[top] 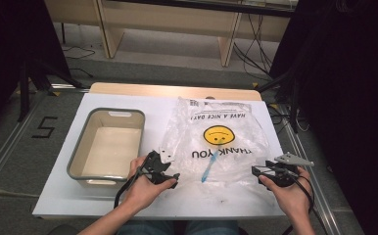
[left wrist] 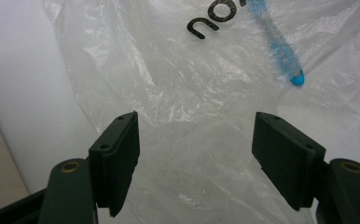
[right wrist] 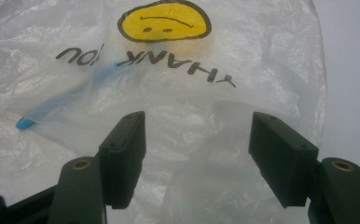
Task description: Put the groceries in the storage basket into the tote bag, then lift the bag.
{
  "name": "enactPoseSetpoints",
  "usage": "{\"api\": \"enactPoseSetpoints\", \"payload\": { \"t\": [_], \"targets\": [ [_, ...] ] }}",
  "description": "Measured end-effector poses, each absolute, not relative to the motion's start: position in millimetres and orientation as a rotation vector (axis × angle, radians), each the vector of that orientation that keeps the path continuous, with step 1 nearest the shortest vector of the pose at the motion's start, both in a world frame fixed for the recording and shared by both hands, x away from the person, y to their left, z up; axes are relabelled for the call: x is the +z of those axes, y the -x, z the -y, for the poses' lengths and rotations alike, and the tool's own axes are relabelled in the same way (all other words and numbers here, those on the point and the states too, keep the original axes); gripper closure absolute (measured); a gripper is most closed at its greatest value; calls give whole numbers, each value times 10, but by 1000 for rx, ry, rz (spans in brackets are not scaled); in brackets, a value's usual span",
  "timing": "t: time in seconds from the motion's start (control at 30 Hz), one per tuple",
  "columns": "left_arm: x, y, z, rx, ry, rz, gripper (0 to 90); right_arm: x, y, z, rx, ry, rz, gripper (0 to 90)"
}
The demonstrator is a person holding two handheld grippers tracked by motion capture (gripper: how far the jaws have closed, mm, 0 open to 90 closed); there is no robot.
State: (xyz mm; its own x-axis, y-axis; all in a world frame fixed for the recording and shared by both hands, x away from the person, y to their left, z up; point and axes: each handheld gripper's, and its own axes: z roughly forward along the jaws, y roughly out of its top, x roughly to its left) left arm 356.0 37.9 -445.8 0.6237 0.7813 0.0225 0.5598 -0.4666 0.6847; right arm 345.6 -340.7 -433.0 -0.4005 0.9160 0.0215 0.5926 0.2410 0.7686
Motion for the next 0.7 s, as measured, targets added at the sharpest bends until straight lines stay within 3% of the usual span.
{"api": "enactPoseSetpoints", "payload": {
  "t": [0.7],
  "targets": [
    [-4432, -3504, -399, 429, -2206, -1031, 316, -4306, -3434, 3452, 994, -1394, -2073, 363]
  ]
}}
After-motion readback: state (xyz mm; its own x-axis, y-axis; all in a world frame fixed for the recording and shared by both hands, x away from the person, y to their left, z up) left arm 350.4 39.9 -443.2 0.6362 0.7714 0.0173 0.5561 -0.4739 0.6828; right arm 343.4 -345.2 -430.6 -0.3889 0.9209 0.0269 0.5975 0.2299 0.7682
